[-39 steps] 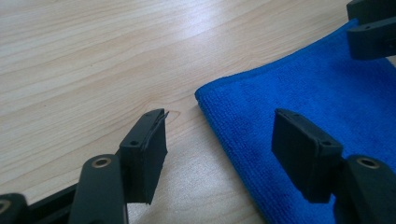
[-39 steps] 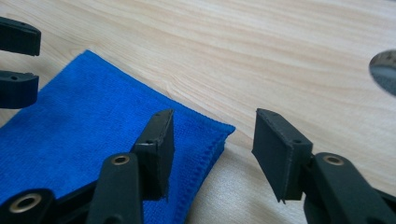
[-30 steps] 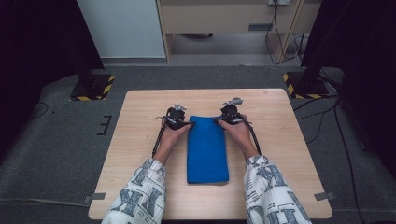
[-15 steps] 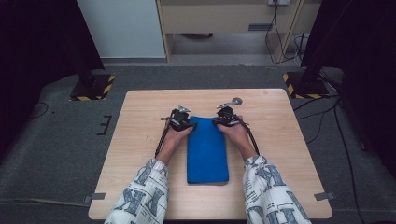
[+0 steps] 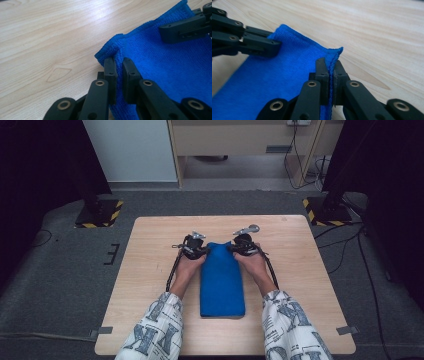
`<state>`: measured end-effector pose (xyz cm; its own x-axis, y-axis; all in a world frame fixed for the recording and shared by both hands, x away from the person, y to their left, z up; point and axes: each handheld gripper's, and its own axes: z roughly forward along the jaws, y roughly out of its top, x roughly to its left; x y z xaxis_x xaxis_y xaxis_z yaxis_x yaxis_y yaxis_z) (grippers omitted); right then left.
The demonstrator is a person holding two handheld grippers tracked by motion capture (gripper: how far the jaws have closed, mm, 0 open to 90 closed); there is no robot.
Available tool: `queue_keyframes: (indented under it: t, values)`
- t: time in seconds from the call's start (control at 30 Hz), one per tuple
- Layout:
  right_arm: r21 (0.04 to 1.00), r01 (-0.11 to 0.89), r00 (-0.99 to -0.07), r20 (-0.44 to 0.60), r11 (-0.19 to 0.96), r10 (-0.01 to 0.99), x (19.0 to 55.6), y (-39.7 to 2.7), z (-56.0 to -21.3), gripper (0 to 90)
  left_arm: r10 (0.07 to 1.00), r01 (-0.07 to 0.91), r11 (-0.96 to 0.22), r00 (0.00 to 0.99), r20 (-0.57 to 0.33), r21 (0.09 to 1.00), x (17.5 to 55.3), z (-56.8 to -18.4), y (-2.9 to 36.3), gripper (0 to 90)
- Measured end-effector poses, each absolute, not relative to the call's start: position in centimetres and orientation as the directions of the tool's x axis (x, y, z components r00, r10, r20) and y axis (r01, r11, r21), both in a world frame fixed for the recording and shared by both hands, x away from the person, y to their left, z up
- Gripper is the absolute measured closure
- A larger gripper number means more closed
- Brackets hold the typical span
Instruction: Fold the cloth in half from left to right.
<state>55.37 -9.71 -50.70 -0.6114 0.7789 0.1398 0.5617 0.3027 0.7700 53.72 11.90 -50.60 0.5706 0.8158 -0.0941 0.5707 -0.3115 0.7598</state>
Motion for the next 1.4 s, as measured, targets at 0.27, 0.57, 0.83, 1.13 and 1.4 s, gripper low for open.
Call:
queue_keyframes:
  t: [0.27, 0.57, 0.83, 1.13, 1.4]
  values:
    - [0.808, 0.514, -0.621, 0.119, 0.288, 0.775, 54.0, -10.1, -47.8, 86.6, 0.818, 0.522, -0.298, 0.571, -0.068, 0.799, 52.2, -47.7, 11.8, 84.0]
    - [0.846, 0.478, -0.618, 0.134, 0.236, 0.775, 52.5, -11.1, -45.8, 86.7, 0.814, 0.486, -0.281, 0.578, -0.063, 0.828, 50.8, -45.6, 12.0, 85.1]
    - [0.857, 0.461, -0.629, 0.135, 0.229, 0.765, 52.1, -11.1, -45.0, 86.7, 0.822, 0.477, -0.259, 0.566, -0.068, 0.84, 50.5, -44.7, 12.9, 86.0]
    - [0.865, 0.45, -0.634, 0.134, 0.222, 0.761, 52.2, -10.9, -44.5, 86.6, 0.819, 0.46, -0.252, 0.57, -0.066, 0.852, 50.7, -44.0, 13.2, 85.9]
    - [0.873, 0.444, -0.626, 0.141, 0.202, 0.767, 52.3, -11.6, -43.7, 86.5, 0.812, 0.447, -0.245, 0.579, -0.069, 0.861, 51.1, -43.7, 12.7, 85.7]
